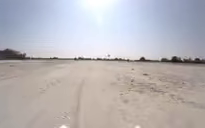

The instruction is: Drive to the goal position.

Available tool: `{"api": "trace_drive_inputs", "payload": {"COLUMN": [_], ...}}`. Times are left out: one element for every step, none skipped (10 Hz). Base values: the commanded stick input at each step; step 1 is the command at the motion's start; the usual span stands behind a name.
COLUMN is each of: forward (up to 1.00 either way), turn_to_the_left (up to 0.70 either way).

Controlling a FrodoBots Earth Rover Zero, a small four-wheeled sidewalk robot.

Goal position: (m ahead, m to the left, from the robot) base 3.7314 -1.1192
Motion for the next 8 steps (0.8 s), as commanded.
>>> {"api": "trace_drive_inputs", "payload": {"forward": [0.7,0.7,0.7,0.7,0.7,0.7,0.7,0.7], "turn_to_the_left": [0.0,0.0,0.0,0.0,0.0,0.0,0.0,0.0]}}
